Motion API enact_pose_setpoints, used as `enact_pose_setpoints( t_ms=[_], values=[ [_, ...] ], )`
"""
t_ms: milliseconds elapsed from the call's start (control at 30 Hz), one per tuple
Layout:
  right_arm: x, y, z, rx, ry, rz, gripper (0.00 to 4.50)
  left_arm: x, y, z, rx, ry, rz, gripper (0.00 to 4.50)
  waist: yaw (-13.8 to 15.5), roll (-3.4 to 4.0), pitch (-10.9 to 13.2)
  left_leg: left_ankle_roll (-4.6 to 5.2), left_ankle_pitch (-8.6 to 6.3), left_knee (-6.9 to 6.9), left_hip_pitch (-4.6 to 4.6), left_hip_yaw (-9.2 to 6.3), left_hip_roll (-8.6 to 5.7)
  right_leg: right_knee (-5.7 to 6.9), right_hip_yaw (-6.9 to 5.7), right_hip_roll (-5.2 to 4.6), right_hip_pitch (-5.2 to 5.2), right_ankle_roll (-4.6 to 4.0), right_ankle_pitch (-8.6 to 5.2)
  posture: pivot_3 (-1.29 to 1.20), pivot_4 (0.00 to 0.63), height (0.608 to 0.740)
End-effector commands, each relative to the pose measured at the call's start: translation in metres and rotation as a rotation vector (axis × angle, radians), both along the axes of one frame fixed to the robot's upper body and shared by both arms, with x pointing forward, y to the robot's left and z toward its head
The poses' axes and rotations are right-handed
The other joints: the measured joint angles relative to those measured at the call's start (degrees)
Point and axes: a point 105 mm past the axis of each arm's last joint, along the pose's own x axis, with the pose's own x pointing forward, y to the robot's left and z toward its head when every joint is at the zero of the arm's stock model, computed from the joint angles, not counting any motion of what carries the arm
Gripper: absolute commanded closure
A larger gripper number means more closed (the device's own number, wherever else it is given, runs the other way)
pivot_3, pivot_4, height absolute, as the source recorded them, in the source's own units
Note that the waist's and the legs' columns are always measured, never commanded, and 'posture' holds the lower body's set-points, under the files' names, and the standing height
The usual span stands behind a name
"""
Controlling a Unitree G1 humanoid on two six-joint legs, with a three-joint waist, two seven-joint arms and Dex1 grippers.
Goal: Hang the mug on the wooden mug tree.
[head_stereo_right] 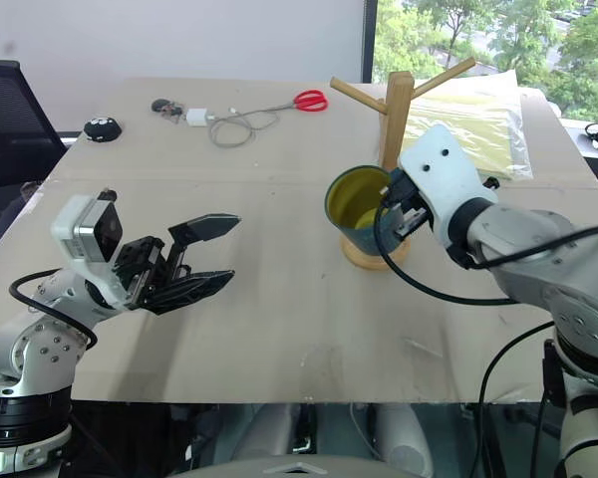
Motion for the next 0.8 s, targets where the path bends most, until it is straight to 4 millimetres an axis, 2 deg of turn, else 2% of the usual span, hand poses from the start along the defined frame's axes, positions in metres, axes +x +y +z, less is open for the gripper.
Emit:
enact_pose_setpoints(
  t_ms=[33,167,300,433,467,667,800],
  values=[
    [0.0,-0.014,0.012,-0.007,-0.05,-0.049,3.17,-0.007,-0.003,0.009,-0.017,-0.056,0.006,0.0,0.2,0.0,0.0,-0.04,0.02,0.0,-0.02,-0.03,0.0,0.0,-0.04,-0.02,0.0,0.0,0.0,0.0,0.15,0.74],
    [-0.03,-0.02,0.015,0.037,-0.005,0.109,1.1,-0.007,-0.005,0.008,-0.023,-0.052,0.012,0.0,0.5,-0.01,0.0,-0.04,0.02,0.0,-0.2,-0.14,-0.04,-0.11,-0.15,-0.09,-0.02,0.06,0.03,0.0,0.15,0.74],
    [-0.062,-0.033,0.012,0.097,0.042,0.235,1.1,-0.003,-0.014,0.005,-0.01,-0.038,0.022,0.0,0.6,-0.01,0.0,0.05,-0.04,-0.01,-0.35,-0.35,-0.04,-0.25,-0.22,-0.08,-0.01,0.22,0.12,0.0,0.15,0.74],
    [-0.076,-0.042,0.006,0.191,0.029,0.27,1.1,0.008,-0.022,0.0,0.024,0.009,0.084,0.0,0.6,-0.02,0.0,0.2,-0.13,0.03,-0.41,-0.5,-0.04,-0.27,-0.24,-0.02,0.01,0.24,0.13,0.0,0.15,0.74],
    [-0.077,-0.048,0.0,0.202,0.033,0.246,1.1,0.011,-0.022,-0.004,0.048,0.025,0.108,0.0,0.4,-0.02,0.0,0.21,-0.14,0.03,-0.41,-0.51,-0.05,-0.27,-0.24,0.01,0.02,0.25,0.13,0.0,0.15,0.74],
    [-0.097,-0.087,-0.04,0.243,0.108,0.161,1.1,0.012,-0.001,-0.036,0.21,0.099,0.257,0.0,0.5,-0.03,0.0,0.21,-0.13,0.02,-0.26,-0.45,-0.04,-0.2,-0.24,0.05,0.08,0.25,0.1,0.0,0.15,0.74],
    [-0.111,-0.11,-0.064,0.209,0.132,0.122,1.1,0.011,0.012,-0.045,0.243,0.137,0.287,0.0,0.9,-0.05,0.0,0.2,-0.13,0.03,-0.09,-0.35,-0.02,-0.18,-0.23,0.05,0.17,0.26,-0.11,0.0,0.15,0.74]
  ],
)
